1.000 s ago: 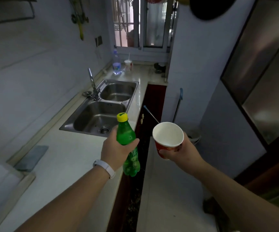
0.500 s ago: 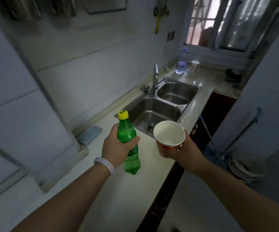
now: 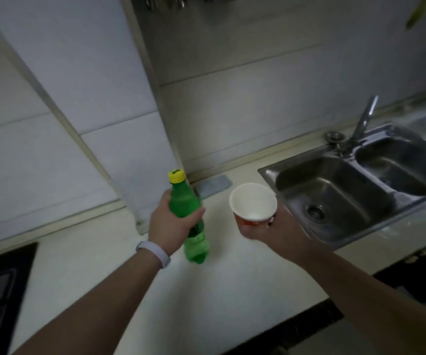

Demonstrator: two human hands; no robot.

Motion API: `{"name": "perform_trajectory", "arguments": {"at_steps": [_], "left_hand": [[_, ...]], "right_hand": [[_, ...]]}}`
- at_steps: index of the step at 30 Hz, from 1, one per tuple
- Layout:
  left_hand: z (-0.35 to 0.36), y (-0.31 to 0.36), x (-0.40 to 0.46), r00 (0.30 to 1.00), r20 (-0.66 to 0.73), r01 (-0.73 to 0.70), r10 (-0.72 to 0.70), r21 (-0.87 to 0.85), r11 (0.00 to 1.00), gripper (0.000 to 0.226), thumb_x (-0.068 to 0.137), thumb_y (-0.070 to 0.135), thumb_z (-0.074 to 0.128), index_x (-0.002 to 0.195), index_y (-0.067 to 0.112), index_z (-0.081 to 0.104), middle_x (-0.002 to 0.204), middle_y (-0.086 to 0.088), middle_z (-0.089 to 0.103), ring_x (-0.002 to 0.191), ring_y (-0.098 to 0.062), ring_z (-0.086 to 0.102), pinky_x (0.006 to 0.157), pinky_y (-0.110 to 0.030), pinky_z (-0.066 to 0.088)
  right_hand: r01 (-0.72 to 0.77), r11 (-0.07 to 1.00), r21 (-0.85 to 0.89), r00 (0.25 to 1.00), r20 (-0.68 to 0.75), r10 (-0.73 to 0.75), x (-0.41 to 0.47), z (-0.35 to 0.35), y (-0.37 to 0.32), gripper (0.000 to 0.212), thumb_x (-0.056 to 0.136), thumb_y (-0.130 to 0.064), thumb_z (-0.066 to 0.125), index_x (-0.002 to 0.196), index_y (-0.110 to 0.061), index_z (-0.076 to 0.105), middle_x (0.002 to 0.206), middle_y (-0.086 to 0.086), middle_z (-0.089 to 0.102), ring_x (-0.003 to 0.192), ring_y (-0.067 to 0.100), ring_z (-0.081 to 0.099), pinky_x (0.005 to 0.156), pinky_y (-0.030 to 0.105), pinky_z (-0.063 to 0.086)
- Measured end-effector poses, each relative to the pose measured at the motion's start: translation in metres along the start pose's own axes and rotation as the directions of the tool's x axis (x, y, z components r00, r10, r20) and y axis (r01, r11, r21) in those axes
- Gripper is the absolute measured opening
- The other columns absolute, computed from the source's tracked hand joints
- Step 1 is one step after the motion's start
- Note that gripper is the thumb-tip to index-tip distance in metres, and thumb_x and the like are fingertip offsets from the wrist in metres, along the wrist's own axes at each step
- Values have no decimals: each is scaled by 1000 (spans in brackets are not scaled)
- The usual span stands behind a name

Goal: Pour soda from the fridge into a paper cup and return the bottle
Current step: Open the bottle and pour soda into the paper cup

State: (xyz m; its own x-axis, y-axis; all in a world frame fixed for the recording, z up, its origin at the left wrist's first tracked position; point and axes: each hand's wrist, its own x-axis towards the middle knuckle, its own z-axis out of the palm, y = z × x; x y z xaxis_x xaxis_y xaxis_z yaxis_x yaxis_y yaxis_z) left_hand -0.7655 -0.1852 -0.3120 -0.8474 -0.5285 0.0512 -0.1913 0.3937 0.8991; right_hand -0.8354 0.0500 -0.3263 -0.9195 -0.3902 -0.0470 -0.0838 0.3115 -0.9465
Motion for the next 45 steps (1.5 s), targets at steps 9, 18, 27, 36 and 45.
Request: {"name": "perform_trajectory", "arguments": {"at_steps": [9, 18, 27, 36, 45], "left_hand": [[-19, 7, -51, 955, -269, 150, -126, 71, 986, 46, 69, 36, 87, 105, 32, 59, 93, 18, 69, 83, 6, 64, 70, -18, 50], [-38, -7, -82, 922, -359, 185, -144, 84, 979, 45, 70, 32, 87, 101, 36, 56, 94, 16, 69, 83, 8, 64, 71, -18, 52], [-35, -59, -73, 911, -347, 238, -223, 1, 971, 54, 67, 37, 88, 110, 32, 56, 99, 14, 69, 92, -5, 66, 83, -35, 58], [-10, -89, -68, 925, -283, 265, -253, 2, 964, 54, 68, 37, 87, 111, 35, 53, 100, 18, 66, 94, -1, 64, 81, -28, 55], [5, -96, -67, 932, -238, 284, -274, 8, 959, 57, 68, 38, 86, 116, 29, 55, 104, 17, 65, 97, -3, 63, 83, -30, 55]], "right_hand": [[-44, 990, 134, 955, 297, 3, 32, 15, 9, 73, 65, -9, 86, 120, -31, 43, 108, -22, 56, 97, -5, 55, 62, 6, 46], [-48, 993, 104, 918, 396, 3, 32, 57, 22, 78, 62, -13, 89, 124, -29, 44, 115, -16, 58, 104, 2, 56, 86, 22, 46], [-70, 997, -28, 932, 354, 75, 34, 85, 73, 78, 58, -34, 91, 120, -39, 43, 114, -16, 60, 104, 6, 60, 89, 37, 54], [-84, 987, -133, 916, 380, 129, 29, 90, 119, 72, 73, -33, 82, 131, -34, 38, 110, -21, 55, 92, -9, 57, 75, 11, 45], [-139, 989, -41, 946, 290, 145, 31, 95, 152, 81, 61, -31, 91, 126, -37, 42, 115, -16, 59, 101, 7, 61, 88, 41, 54]]}}
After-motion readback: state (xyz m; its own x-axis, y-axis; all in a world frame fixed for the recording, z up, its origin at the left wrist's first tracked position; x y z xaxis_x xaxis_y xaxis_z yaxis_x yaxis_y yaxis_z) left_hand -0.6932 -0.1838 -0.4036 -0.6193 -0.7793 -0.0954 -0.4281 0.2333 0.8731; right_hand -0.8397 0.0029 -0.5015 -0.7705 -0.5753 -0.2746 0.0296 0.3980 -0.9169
